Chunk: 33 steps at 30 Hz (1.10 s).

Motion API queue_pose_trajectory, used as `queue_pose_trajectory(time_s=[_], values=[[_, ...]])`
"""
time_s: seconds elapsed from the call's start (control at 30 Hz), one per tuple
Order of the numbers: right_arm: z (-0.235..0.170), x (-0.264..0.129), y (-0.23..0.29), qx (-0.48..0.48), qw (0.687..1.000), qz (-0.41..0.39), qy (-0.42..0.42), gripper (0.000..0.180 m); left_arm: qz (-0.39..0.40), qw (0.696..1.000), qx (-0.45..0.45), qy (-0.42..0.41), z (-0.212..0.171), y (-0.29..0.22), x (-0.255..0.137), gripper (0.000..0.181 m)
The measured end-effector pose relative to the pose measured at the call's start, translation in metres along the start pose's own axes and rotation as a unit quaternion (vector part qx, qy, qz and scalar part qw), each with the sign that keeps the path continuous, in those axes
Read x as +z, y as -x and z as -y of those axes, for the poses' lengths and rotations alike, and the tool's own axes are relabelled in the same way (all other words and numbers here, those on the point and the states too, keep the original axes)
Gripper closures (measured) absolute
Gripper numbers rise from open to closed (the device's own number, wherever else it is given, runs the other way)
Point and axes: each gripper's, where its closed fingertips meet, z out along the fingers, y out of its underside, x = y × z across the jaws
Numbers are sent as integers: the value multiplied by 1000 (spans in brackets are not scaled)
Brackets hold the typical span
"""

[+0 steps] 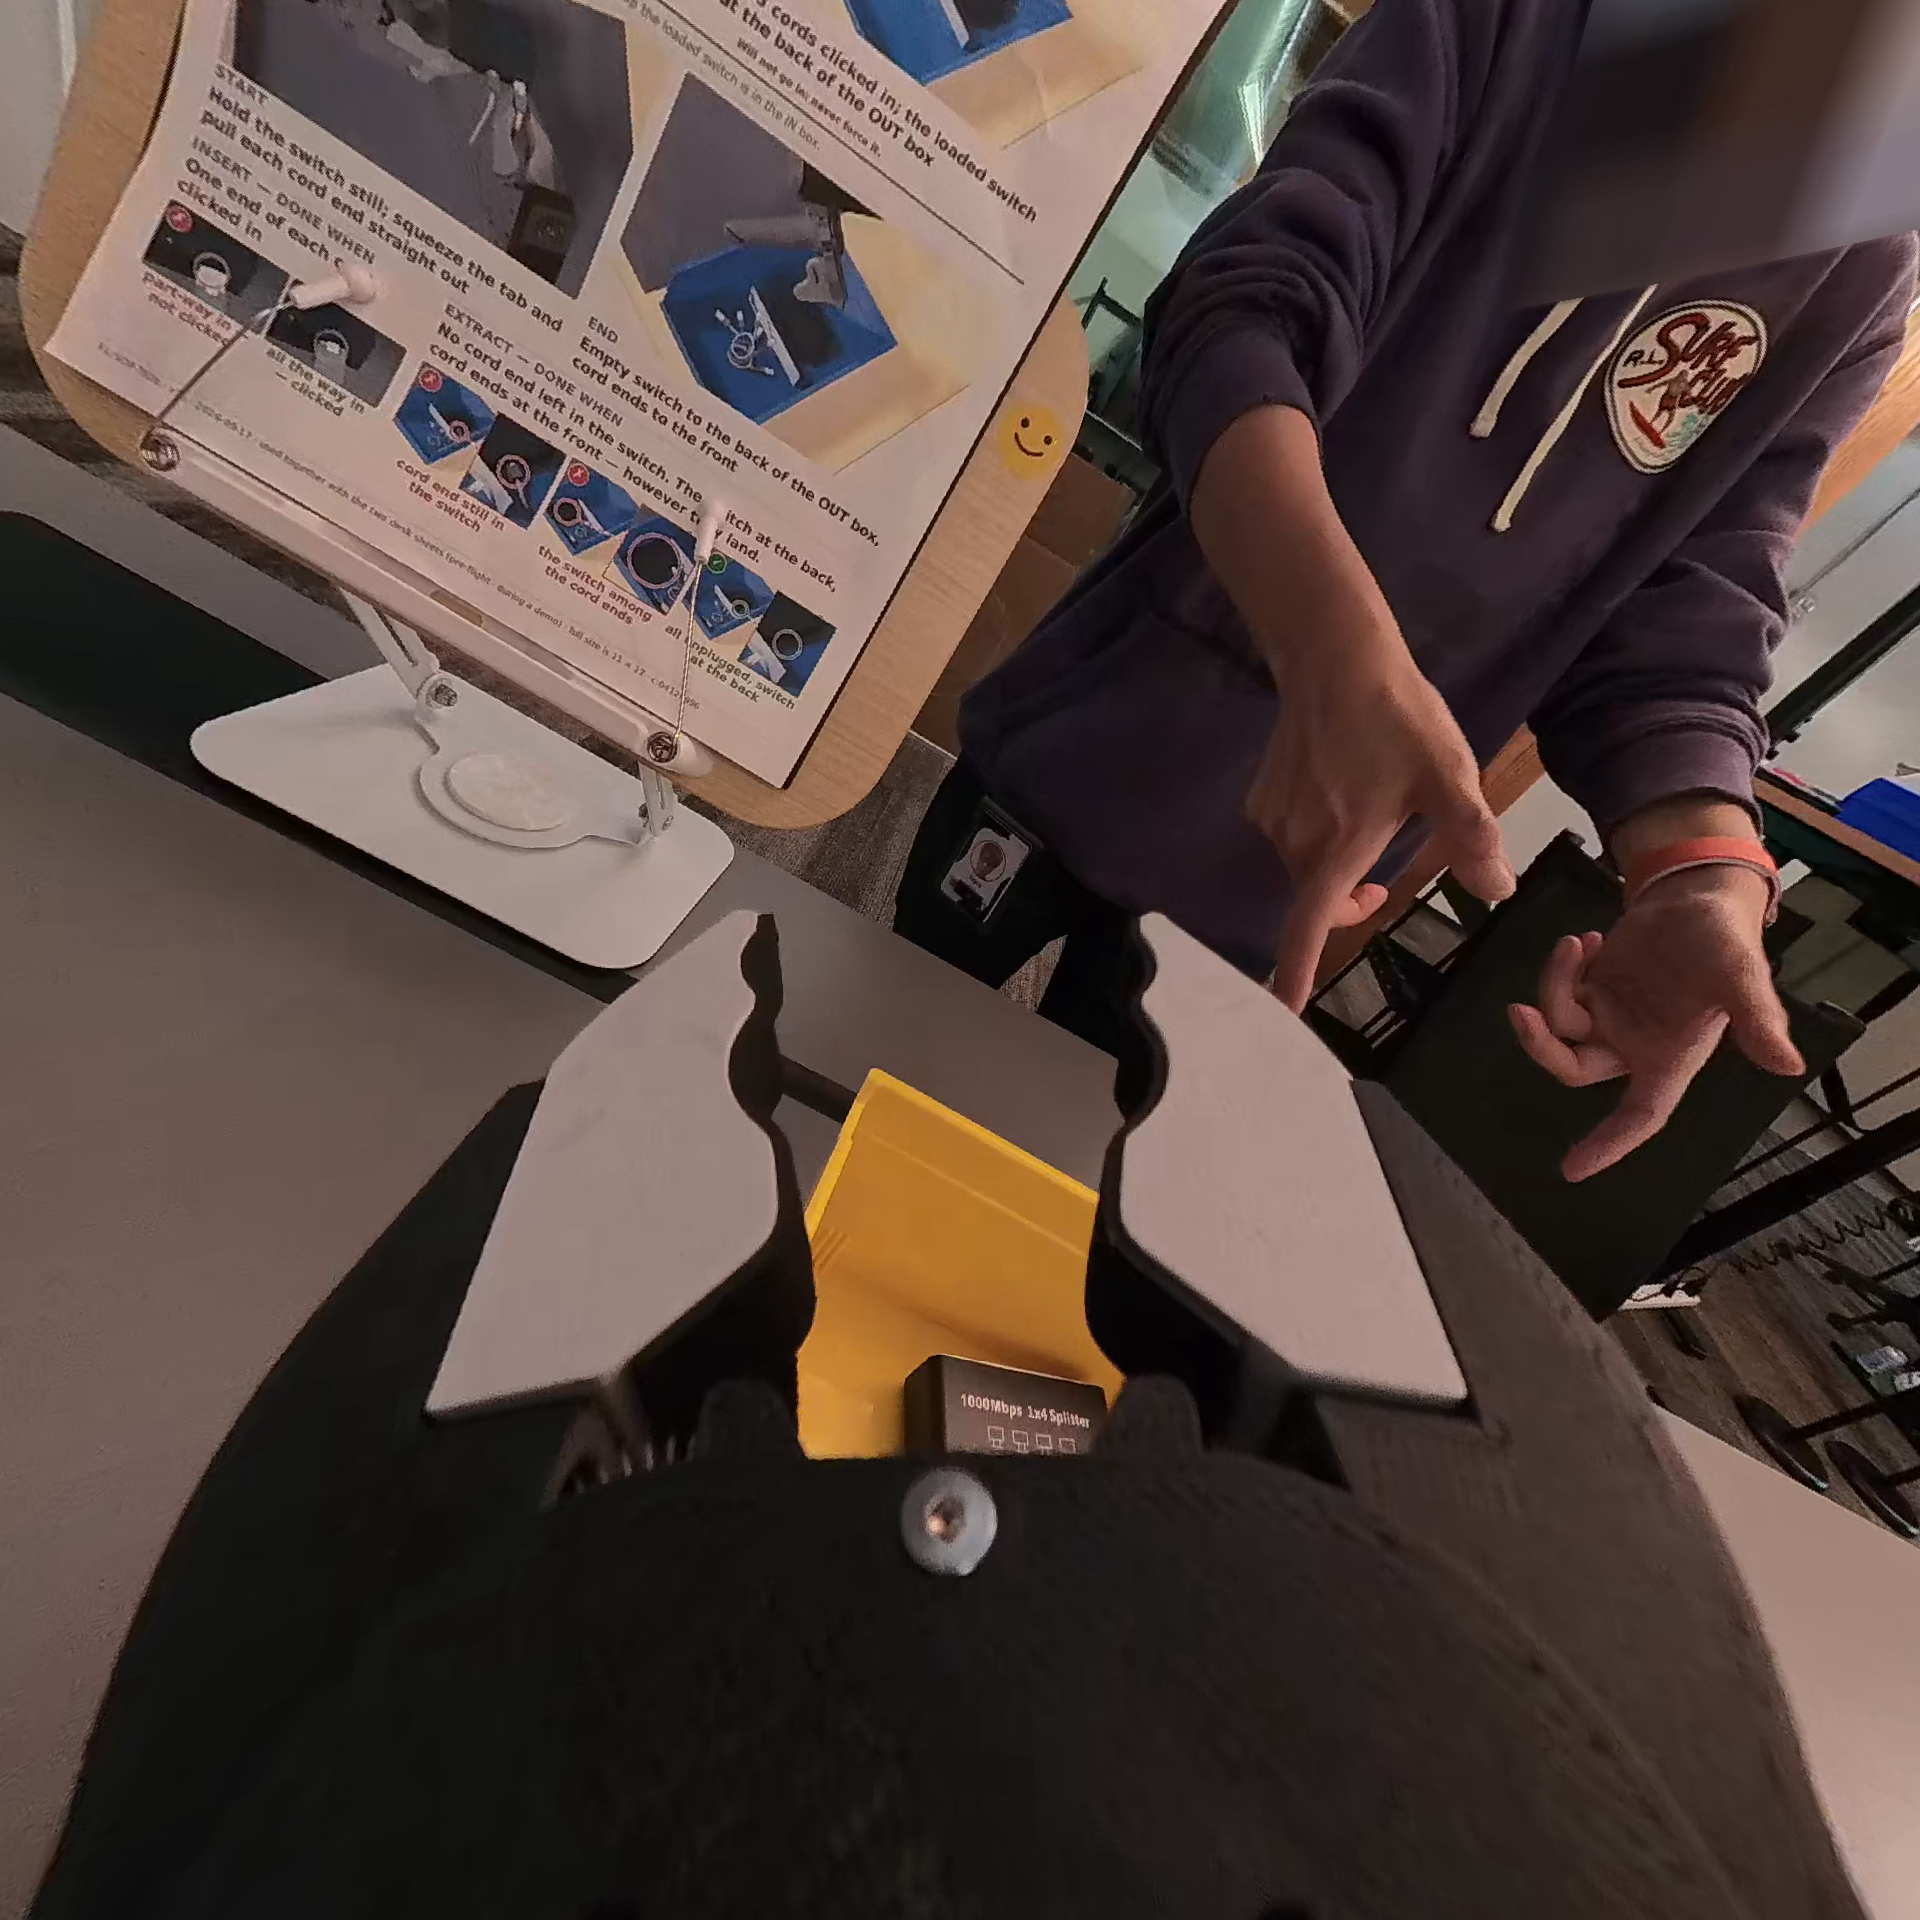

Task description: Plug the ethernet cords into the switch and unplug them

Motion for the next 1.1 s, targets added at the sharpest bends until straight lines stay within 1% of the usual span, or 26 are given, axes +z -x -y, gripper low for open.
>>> queue_pose_trajectory(time_s=[0.3, 0.4, 0.47, 0.53, 0.6, 0.67, 0.8, 0.87, 0.93, 1.1], values=[[-13, 3, -5, 32, 999, -1, 27, 117, -1, 1000, 2, 14, -6, -5, 4, 83], [-18, 5, -5, 44, 998, 1, 39, 117, 1, 1000, 1, 26, -10, -4, 6, 83], [-24, 7, -2, 58, 997, 10, 55, 117, -2, 999, -5, 49, -18, -5, 8, 84], [-32, 9, 4, 83, 993, 31, 76, 116, -23, 996, -14, 83, -30, -12, 12, 84], [-42, 10, 14, 123, 984, 70, 108, 115, -68, 993, -41, 90, -34, -25, 16, 85], [-43, 9, 20, 159, 975, 106, 112, 115, -104, 991, -57, 68, -26, -39, 18, 84], [-31, 1, -10, 178, 980, 60, 59, 117, -62, 998, -8, -30, 2, -44, 13, 88], [-21, -6, -20, 182, 982, 48, 28, 117, -48, 998, 19, -43, 6, -47, 11, 87], [-15, -11, -24, 184, 982, 41, 7, 120, -52, 997, 23, -49, 8, -51, 10, 86], [-16, -15, -24, 156, 987, 31, 4, 119, -62, 995, 3, -82, 17, -51, 3, 86]])
